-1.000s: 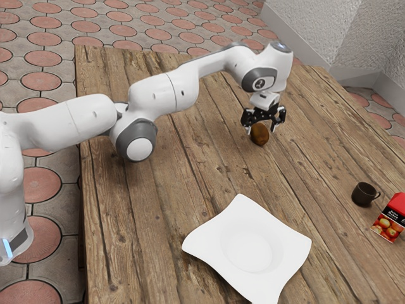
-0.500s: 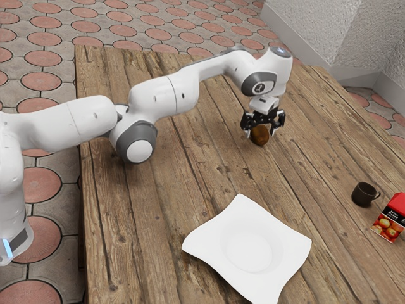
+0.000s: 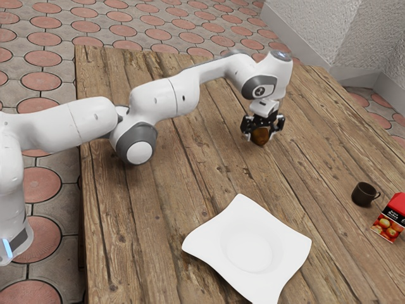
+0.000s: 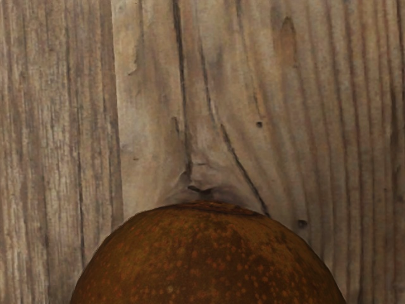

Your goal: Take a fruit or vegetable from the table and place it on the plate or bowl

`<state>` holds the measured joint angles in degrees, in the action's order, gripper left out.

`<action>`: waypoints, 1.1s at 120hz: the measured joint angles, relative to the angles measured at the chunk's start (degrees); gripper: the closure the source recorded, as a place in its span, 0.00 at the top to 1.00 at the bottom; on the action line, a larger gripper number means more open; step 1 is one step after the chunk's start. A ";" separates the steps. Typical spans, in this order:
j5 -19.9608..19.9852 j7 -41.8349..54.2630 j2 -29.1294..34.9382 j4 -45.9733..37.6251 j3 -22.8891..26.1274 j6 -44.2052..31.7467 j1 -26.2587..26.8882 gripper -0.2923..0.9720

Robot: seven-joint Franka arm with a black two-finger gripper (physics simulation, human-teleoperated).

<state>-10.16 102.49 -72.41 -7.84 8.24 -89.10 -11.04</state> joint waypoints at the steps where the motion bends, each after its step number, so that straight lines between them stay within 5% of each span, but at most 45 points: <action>1: 0.00 -0.02 0.00 0.00 0.00 -0.02 0.02 0.58; 16: 0.06 -0.27 0.07 0.05 -0.03 -0.41 0.24 0.43; 44: -0.10 -0.60 0.80 0.16 -0.07 -0.49 0.80 0.43; 64: -3.52 -0.98 7.58 -1.25 -0.04 -0.01 6.60 0.41; 78: -6.58 -3.23 21.29 -20.48 0.07 1.06 14.97 0.40; 92: -7.55 -7.24 32.41 -41.12 3.90 0.14 17.33 0.40; 110: -8.10 -13.08 34.94 -47.68 9.10 -2.03 20.26 0.40; 132: -7.14 -19.86 38.90 -57.35 9.97 -6.02 23.42 0.41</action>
<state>-17.30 82.63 -33.51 -65.19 18.20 -95.11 12.38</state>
